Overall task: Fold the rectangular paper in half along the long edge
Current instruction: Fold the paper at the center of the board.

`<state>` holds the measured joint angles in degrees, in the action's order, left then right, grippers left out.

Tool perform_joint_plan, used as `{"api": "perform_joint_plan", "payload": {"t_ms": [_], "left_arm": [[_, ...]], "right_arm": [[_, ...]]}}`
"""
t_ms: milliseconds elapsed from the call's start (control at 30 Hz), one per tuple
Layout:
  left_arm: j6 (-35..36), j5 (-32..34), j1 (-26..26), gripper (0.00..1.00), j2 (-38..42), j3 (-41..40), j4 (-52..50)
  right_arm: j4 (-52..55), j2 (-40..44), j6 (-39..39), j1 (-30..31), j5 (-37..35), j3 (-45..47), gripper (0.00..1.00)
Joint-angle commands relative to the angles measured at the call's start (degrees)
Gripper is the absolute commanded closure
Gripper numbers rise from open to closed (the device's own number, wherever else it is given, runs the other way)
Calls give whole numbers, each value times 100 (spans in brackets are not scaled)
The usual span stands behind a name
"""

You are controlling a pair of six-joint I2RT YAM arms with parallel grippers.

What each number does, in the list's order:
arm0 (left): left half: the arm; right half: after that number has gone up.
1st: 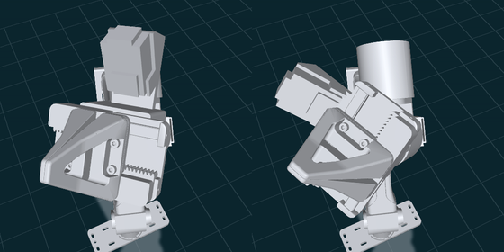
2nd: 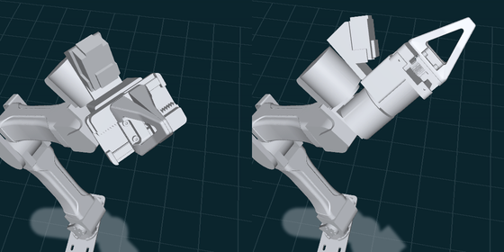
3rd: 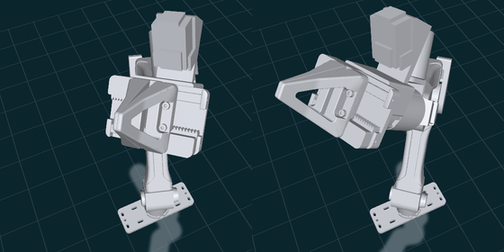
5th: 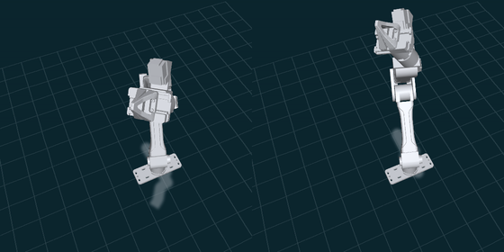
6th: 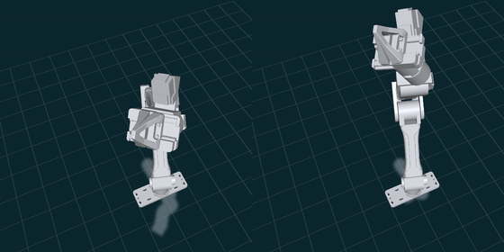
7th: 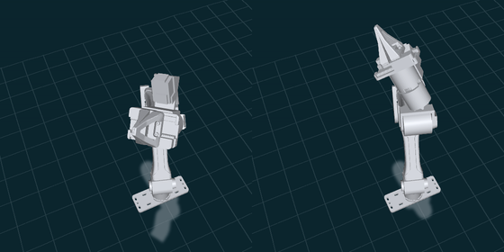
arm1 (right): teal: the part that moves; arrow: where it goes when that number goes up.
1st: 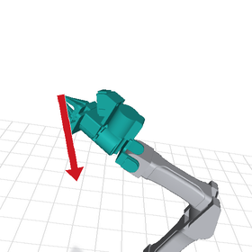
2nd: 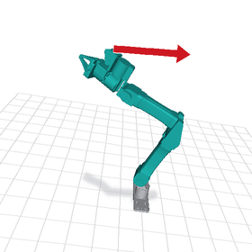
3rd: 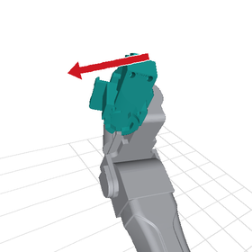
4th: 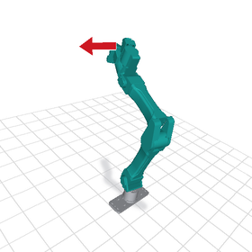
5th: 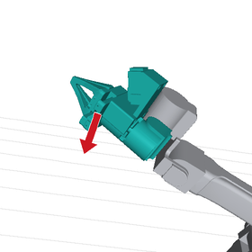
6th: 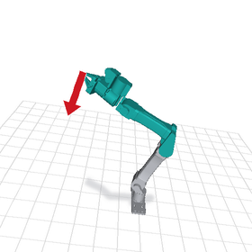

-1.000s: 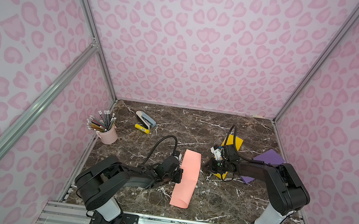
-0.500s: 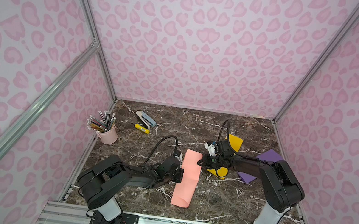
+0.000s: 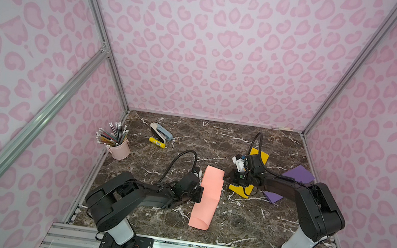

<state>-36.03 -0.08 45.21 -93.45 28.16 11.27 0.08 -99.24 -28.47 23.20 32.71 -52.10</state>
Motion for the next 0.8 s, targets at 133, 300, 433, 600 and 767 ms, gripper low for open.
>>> {"api": "perform_joint_plan", "payload": {"t_ms": [133,300,433,600,767], "left_arm": [[1,-85,31,96,-122,-20,-898],[0,-89,40,96,-170,7,-881],[1,-89,58,96,-212,22,-881],[8,-98,61,96,-312,61,-877],[17,-107,102,96,-379,143,-882]], "right_arm": [[-14,-453,-25,54,-133,-297,100],[-148,-539,-12,-260,-108,-74,100],[-22,-546,140,-524,-54,22,100],[216,-270,237,-455,102,-116,100],[306,-99,206,-64,-7,-330,100]]}}
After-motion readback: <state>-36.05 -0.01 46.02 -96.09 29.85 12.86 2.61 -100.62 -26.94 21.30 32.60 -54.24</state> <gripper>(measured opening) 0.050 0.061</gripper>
